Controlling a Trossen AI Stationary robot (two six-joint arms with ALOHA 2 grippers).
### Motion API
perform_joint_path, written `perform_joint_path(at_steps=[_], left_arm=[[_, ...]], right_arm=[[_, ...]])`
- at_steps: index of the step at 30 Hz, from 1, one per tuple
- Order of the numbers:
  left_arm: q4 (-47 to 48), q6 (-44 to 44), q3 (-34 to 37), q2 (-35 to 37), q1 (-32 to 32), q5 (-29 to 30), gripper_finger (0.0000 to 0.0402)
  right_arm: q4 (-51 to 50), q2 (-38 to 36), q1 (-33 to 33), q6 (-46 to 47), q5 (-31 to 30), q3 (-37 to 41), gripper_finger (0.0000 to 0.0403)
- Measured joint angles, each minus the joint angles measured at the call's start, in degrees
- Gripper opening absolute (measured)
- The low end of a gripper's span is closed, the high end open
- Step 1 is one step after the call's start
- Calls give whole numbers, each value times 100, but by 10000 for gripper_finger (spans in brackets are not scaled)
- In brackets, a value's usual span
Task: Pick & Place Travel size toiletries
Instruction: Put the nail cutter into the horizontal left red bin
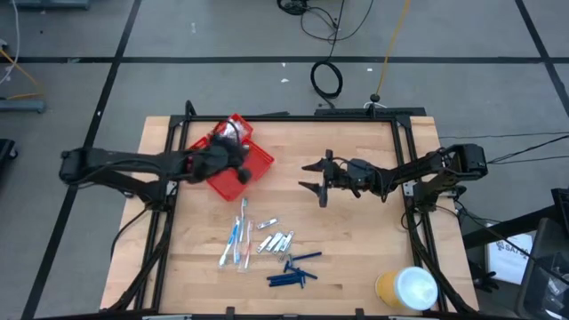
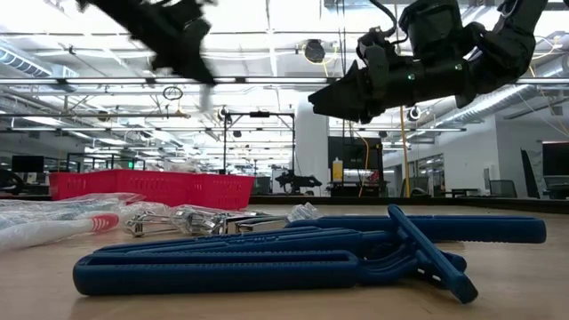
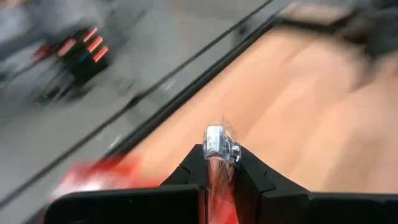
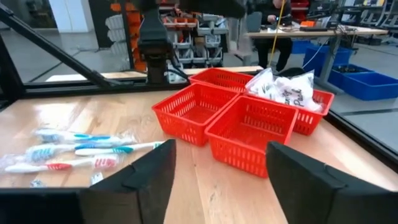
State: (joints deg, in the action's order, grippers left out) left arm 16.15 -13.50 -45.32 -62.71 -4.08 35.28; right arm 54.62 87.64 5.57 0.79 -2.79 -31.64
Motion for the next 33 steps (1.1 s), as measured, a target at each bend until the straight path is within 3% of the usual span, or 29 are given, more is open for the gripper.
perform_joint_path(at_steps=[6,11,33], left_arm=[[3360,-2636,0,696,-73,785,25],[4704,-3994,0,726,-372,980,26],[5098,-3599,7,-812,-1698,334,50]], right_arm=[[-8,0,71,-37,-5,0,245],[-5,0,137,5,-2,0,236],[-32,0,132,136,7,0,227]])
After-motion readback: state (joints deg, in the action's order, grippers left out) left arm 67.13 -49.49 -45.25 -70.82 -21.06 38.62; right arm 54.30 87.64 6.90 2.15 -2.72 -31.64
